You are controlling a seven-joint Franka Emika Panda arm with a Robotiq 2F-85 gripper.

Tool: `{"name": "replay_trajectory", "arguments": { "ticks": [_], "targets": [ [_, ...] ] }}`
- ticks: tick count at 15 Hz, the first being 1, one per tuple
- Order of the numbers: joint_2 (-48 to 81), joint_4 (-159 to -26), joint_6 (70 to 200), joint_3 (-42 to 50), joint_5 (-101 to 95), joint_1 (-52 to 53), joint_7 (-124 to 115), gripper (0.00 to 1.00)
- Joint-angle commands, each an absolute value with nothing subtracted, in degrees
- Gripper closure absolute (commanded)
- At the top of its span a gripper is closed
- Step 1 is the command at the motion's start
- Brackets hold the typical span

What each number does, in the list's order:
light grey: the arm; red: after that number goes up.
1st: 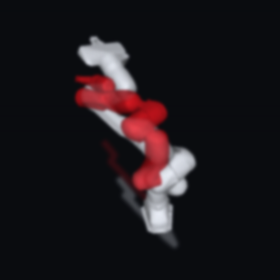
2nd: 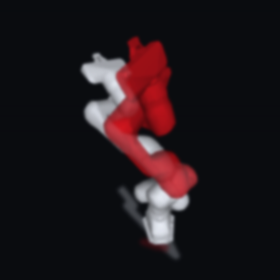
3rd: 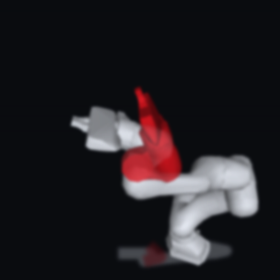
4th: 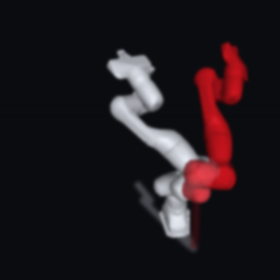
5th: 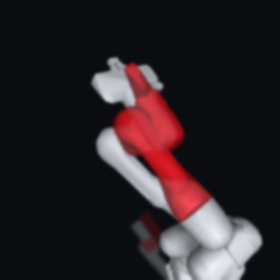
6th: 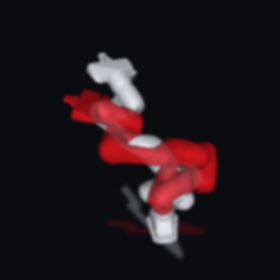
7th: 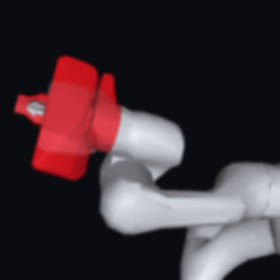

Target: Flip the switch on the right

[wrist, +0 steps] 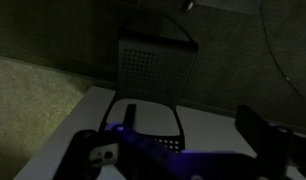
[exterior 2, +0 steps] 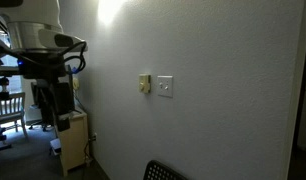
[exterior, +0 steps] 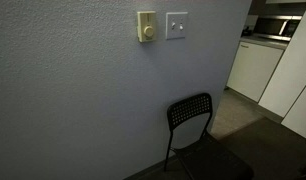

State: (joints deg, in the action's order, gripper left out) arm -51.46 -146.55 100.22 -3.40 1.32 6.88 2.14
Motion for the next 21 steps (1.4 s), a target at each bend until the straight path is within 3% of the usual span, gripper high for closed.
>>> {"name": "replay_trajectory", "arguments": {
  "ticks": [1,15,16,21],
  "targets": [
    [-51.40,-146.39,100.07,-3.60,1.48,6.60,2.30,0.00],
    [-23.45,-125.33,98.26,-2.70,-12.16,9.93,27.38,0.00],
    [-29.07,-130.68,99.98,-3.38,-10.60,9.41,22.72,0.00],
    [-27.91,-129.52,99.99,-3.43,-10.73,9.46,22.76,0.00]
  ]
}}
